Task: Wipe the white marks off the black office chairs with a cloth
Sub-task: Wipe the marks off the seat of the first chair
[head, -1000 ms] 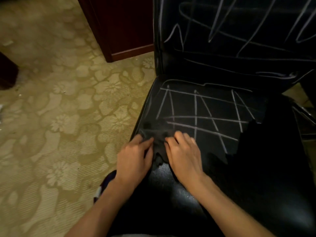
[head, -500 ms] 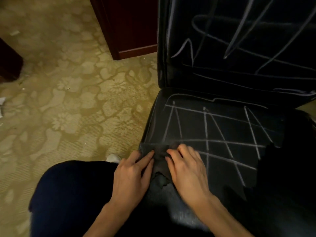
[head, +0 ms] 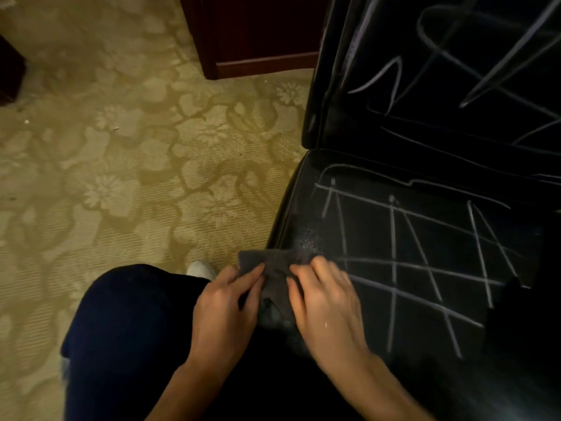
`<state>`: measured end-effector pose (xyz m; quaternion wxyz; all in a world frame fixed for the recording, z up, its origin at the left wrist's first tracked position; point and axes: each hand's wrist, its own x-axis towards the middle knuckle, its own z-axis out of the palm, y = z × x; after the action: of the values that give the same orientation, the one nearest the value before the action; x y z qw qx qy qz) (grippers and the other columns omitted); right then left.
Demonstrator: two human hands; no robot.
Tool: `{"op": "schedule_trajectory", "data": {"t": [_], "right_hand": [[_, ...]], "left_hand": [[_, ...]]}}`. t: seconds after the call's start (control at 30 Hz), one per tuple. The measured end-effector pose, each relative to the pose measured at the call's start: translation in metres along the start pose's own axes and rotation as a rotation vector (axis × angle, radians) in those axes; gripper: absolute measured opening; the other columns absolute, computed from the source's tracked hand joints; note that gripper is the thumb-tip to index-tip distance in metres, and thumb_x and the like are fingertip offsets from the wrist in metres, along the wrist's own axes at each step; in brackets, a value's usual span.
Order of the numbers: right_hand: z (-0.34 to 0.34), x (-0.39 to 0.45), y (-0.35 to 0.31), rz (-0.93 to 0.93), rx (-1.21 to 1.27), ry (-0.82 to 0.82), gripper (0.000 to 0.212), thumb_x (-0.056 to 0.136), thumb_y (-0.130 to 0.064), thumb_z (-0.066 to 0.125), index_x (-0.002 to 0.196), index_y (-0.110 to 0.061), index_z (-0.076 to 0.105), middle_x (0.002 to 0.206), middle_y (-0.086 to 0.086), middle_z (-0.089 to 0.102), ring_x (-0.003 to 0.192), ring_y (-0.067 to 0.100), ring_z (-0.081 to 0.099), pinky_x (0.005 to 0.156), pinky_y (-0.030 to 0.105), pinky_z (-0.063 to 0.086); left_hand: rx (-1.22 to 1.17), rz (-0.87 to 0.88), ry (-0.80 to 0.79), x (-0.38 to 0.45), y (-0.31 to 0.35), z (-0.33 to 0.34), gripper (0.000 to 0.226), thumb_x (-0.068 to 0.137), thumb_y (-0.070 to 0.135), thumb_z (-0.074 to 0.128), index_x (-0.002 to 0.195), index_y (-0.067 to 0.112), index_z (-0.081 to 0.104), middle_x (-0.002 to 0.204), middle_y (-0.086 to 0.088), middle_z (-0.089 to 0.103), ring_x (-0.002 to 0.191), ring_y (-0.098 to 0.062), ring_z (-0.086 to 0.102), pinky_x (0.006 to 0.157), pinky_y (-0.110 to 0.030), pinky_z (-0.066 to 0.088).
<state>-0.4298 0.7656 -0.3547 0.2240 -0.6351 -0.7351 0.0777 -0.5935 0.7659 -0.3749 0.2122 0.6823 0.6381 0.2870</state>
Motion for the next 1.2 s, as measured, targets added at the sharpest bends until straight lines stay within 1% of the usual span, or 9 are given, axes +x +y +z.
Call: {"op": "schedule_trajectory", "data": {"t": [0.07,0.2,0.33,0.53,0.63,0.8,0.9,1.03,1.2], "right_hand": [[0.0,0.001,0.001,-0.031,-0.009,0.012,0.02,0.092,-0.026,0.052,0.094,-0.015,0.068,0.089,0.001,0.057,0.078,0.02,0.056,0.069,0.036,0.05],[0.007,0.049,0.024,-0.031,-0.081,0.069,0.014,0.091,-0.022,0.061,0.096,-0.012,0.069,0.089,0.007,0.057,0.079,0.028,0.057,0.069,0.038,0.048],[0.014,0.096,0.044,0.09,-0.09,0.113,0.017,0.092,-0.023,0.06,0.098,-0.01,0.07,0.088,0.01,0.057,0.082,0.032,0.059,0.073,0.042,0.05],[0.012,0.074,0.032,0.121,-0.095,0.102,0.011,0.09,-0.02,0.066,0.092,-0.01,0.072,0.086,0.007,0.058,0.077,0.028,0.058,0.071,0.039,0.051],[0.009,0.06,0.025,0.087,-0.1,0.071,0.011,0.09,-0.019,0.067,0.093,-0.01,0.073,0.086,0.006,0.059,0.076,0.026,0.057,0.069,0.04,0.052],[0.005,0.056,0.026,0.046,-0.087,0.077,0.011,0.09,-0.018,0.069,0.096,-0.011,0.073,0.087,0.004,0.058,0.076,0.024,0.057,0.068,0.038,0.05],[0.007,0.086,0.043,0.076,-0.119,0.102,0.014,0.09,-0.02,0.067,0.098,-0.01,0.073,0.088,0.008,0.057,0.078,0.029,0.059,0.07,0.039,0.052],[0.002,0.144,0.073,0.212,-0.153,0.073,0.022,0.094,-0.023,0.061,0.107,-0.008,0.072,0.098,0.015,0.059,0.09,0.037,0.061,0.076,0.042,0.051],[-0.001,0.134,0.062,0.24,-0.178,0.045,0.019,0.092,-0.023,0.061,0.095,-0.007,0.072,0.093,0.013,0.059,0.084,0.036,0.061,0.073,0.041,0.05]], "left_hand": [[-0.006,0.02,0.006,0.008,0.0,0.002,0.033,0.093,0.035,0.056,0.115,0.021,0.076,0.078,0.013,0.046,0.067,-0.006,0.057,0.059,-0.025,0.05],[-0.001,0.09,-0.005,0.066,0.009,0.015,0.037,0.095,0.036,0.05,0.113,0.017,0.076,0.079,0.001,0.052,0.07,-0.026,0.063,0.061,-0.034,0.05],[-0.014,0.012,-0.037,0.126,0.017,0.037,0.027,0.098,0.029,0.06,0.122,0.026,0.072,0.092,-0.011,0.064,0.087,-0.034,0.065,0.075,-0.034,0.046],[-0.168,0.019,-0.11,0.101,0.005,0.026,0.027,0.096,0.02,0.066,0.122,0.022,0.072,0.106,-0.007,0.076,0.091,-0.018,0.072,0.079,-0.014,0.044],[-0.165,0.073,-0.125,0.088,-0.003,0.02,0.028,0.094,0.017,0.068,0.122,0.022,0.073,0.099,-0.004,0.076,0.088,-0.014,0.069,0.08,-0.012,0.045],[-0.181,0.088,-0.119,0.093,0.0,0.015,0.025,0.092,0.015,0.071,0.116,0.018,0.075,0.084,0.015,0.057,0.081,0.003,0.056,0.076,-0.001,0.036],[-0.141,0.102,-0.1,0.128,0.014,0.025,0.025,0.094,0.016,0.068,0.118,0.017,0.074,0.09,-0.001,0.066,0.083,-0.013,0.062,0.076,-0.009,0.037],[-0.098,0.1,-0.117,0.191,0.039,0.054,0.028,0.096,0.017,0.063,0.123,0.014,0.071,0.116,-0.018,0.068,0.107,-0.034,0.064,0.094,-0.03,0.042],[0.017,0.129,-0.175,0.183,0.041,0.052,0.028,0.096,0.018,0.061,0.122,0.018,0.072,0.113,-0.018,0.067,0.104,-0.036,0.064,0.092,-0.034,0.041]]}}
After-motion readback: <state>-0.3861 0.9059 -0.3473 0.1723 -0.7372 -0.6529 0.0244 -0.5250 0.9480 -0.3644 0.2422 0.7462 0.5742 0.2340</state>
